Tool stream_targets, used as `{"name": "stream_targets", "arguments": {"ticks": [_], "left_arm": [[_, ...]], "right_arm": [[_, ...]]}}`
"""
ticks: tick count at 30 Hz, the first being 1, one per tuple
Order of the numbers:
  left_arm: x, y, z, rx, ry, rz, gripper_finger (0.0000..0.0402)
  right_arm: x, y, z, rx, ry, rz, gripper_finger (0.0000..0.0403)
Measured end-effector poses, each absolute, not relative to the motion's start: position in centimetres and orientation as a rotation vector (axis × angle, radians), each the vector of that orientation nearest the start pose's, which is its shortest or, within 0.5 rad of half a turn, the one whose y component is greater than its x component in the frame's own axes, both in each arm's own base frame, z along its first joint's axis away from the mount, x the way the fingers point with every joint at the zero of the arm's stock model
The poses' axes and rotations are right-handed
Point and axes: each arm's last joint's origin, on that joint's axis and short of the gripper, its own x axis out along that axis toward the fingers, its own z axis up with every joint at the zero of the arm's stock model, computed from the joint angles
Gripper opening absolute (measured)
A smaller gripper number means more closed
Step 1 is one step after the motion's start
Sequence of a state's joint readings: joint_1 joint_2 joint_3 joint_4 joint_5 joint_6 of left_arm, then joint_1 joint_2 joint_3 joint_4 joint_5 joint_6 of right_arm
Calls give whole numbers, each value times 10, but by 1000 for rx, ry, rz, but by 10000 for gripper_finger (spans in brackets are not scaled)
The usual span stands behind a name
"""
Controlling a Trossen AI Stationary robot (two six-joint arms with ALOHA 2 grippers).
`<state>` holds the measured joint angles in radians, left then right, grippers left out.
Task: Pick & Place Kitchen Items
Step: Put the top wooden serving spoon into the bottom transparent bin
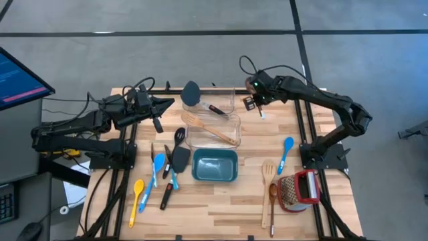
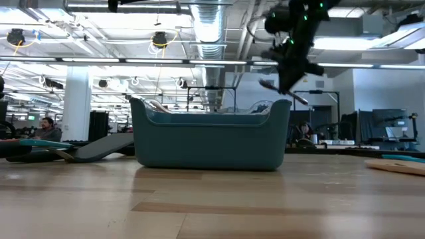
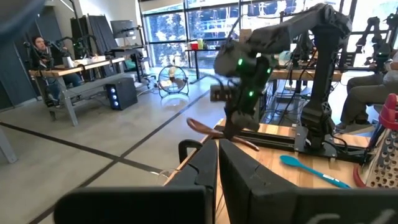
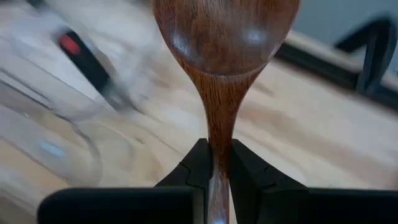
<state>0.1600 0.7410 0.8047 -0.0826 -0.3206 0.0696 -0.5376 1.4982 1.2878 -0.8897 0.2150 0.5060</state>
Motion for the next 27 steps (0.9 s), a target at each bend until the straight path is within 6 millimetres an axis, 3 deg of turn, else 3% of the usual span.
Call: {"name": "stream_targets", "arguments": {"ticks": [6, 12, 19, 27], "left_arm": [[158, 35, 355, 70, 36, 476, 4], [158, 35, 355, 70, 35, 477, 4], [158, 35, 355, 70, 35, 478, 4], [158, 35, 355, 70, 35, 482, 4]], "right_arm": [[270, -140, 324, 472, 823, -889, 27], [287, -120, 346, 398, 728, -793, 27], [303, -96, 354, 304, 659, -667, 27], [327, -75, 348, 193, 636, -543, 27]]}}
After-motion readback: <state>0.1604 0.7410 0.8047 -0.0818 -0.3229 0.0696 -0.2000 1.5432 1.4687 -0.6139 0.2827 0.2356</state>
